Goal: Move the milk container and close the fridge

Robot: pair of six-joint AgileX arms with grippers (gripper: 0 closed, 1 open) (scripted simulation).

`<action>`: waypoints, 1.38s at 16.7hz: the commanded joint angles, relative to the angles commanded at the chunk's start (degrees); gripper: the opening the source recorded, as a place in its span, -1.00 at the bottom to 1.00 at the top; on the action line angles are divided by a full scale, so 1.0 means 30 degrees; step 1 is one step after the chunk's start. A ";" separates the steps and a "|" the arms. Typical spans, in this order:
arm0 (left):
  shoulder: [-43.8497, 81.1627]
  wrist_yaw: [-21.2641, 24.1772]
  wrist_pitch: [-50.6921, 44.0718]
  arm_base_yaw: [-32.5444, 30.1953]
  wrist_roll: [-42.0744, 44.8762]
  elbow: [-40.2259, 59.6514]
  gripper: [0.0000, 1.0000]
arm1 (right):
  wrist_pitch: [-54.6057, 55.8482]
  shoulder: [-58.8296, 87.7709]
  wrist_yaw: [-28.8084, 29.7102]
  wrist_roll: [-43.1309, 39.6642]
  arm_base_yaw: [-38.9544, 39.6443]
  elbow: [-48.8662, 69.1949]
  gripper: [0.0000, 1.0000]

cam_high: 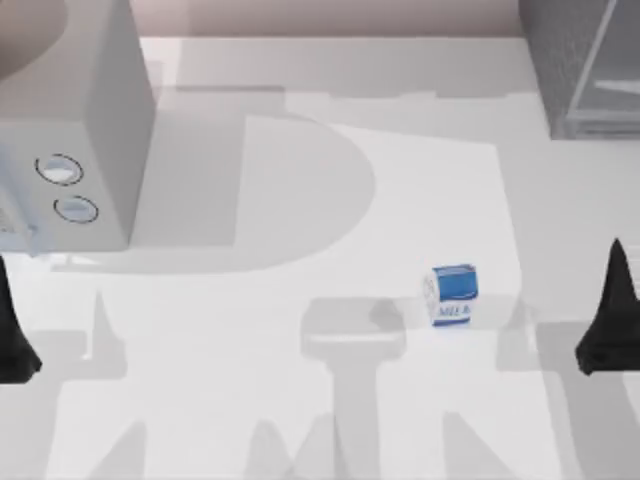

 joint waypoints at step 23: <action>0.0000 0.0000 0.0000 0.0000 0.0000 0.0000 1.00 | 1.2717 1.7158 0.1945 0.0934 0.3135 0.3150 1.00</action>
